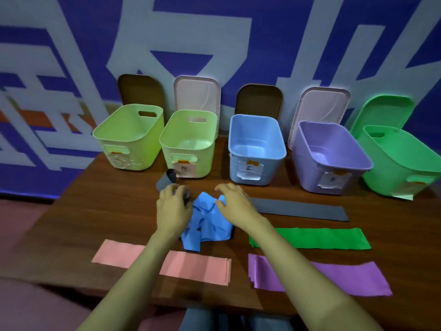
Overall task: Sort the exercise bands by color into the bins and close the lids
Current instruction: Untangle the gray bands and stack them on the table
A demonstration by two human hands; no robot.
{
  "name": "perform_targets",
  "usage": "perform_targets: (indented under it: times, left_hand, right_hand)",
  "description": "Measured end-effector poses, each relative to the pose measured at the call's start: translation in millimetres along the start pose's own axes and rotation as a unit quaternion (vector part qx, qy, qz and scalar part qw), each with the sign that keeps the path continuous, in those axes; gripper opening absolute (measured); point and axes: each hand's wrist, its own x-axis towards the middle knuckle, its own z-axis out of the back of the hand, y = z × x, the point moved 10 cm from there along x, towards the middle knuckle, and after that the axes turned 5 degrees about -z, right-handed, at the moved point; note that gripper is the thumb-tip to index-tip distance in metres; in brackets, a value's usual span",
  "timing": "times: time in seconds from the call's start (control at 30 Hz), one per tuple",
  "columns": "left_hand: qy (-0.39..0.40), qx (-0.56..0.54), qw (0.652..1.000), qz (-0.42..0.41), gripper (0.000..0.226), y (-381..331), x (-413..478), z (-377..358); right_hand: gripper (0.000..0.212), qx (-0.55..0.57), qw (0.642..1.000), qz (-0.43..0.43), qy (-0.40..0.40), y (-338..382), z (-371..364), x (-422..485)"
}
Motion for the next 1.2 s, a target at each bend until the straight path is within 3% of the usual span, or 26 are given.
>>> perform_targets:
  times: [0.13,0.33,0.5,0.6,0.73,0.83,0.9,1.03,1.13,1.2]
  left_hand:
    - [0.002,-0.015,0.998,0.057,0.053,37.2,-1.4,4.8]
    - [0.074,-0.074,0.992,0.074,0.049,62.5,0.4,-14.7]
    - [0.081,-0.106,0.990,0.054,0.047,63.4,-2.3,-16.2]
    - [0.087,-0.120,0.988,0.036,0.044,60.8,-5.7,-17.9]
    - [0.095,-0.110,0.988,-0.048,0.036,35.4,-5.4,-19.2]
    - [0.064,-0.120,0.989,-0.050,0.033,23.7,-0.6,-11.7]
    - [0.083,-0.151,0.985,-0.025,0.037,17.9,0.6,-14.3]
    - [0.073,-0.148,0.984,-0.070,0.047,-3.5,2.4,-14.8]
    - [0.034,-0.180,0.983,0.008,0.049,0.3,3.3,-12.3]
    - [0.062,-0.208,0.974,0.064,0.057,5.4,2.9,-23.7]
  right_hand:
    - [0.047,0.022,0.998,0.024,0.048,28.9,-26.7,17.2]
    - [0.056,0.054,0.993,0.037,0.096,58.5,-58.6,36.7]
    - [0.052,0.092,0.988,0.010,0.124,56.3,-78.6,40.1]
    - [0.039,0.143,0.985,-0.021,0.095,47.7,-74.0,39.9]
    - [0.035,0.188,0.979,-0.049,0.065,32.1,-58.3,37.0]
    - [0.036,0.199,0.979,-0.039,0.034,24.7,-30.8,32.1]
    - [0.036,0.198,0.979,-0.037,0.007,17.9,-6.5,28.8]
    - [0.031,0.205,0.978,0.002,-0.044,15.4,38.3,22.0]
    - [0.034,0.202,0.976,0.021,-0.075,19.8,62.6,14.1]
    - [0.035,0.203,0.975,0.027,-0.083,21.5,71.4,10.6]
